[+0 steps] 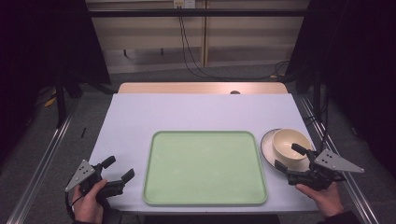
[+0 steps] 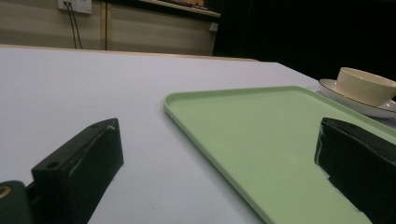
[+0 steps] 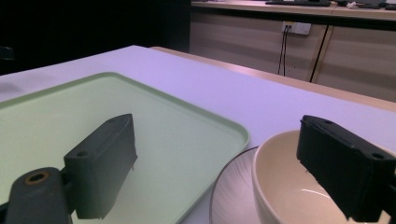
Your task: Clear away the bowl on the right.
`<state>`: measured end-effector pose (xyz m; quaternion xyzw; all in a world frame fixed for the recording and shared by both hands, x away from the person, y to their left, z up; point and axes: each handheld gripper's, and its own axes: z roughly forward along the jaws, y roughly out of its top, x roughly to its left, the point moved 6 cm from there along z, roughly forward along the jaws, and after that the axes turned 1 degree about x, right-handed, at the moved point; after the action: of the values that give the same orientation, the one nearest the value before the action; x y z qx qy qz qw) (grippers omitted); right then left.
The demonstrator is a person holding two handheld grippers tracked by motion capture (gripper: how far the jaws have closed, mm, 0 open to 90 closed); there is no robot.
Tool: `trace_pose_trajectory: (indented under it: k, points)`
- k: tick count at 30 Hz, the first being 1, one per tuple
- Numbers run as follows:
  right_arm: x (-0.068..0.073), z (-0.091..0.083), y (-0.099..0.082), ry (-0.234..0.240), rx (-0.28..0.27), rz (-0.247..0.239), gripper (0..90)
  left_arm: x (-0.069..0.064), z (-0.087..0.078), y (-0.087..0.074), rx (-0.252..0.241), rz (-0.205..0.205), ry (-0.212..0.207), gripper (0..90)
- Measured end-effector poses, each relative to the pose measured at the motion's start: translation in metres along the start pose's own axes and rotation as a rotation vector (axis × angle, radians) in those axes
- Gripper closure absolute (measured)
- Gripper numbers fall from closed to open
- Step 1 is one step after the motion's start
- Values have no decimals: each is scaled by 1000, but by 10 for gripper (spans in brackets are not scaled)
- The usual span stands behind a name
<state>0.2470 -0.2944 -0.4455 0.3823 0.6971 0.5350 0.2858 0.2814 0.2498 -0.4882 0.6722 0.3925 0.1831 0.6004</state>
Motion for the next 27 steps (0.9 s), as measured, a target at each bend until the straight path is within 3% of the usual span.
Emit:
trace_pose_trajectory:
  k: [12,17,19,23,27]
  points:
    - [0,3,-3,21,53,4,67,0,-1,0,1,5,3,13]
    - [-3,3,-4,28,75,50,67,0,-1,-1,7,10,0,12]
    - [-3,2,-3,38,77,47,84,-1,-1,-1,4,6,0,12]
    - [-7,-2,2,22,73,50,150,0,-1,0,1,5,0,12]
    - [-15,-6,6,-3,62,63,134,0,-1,0,4,9,-5,12]
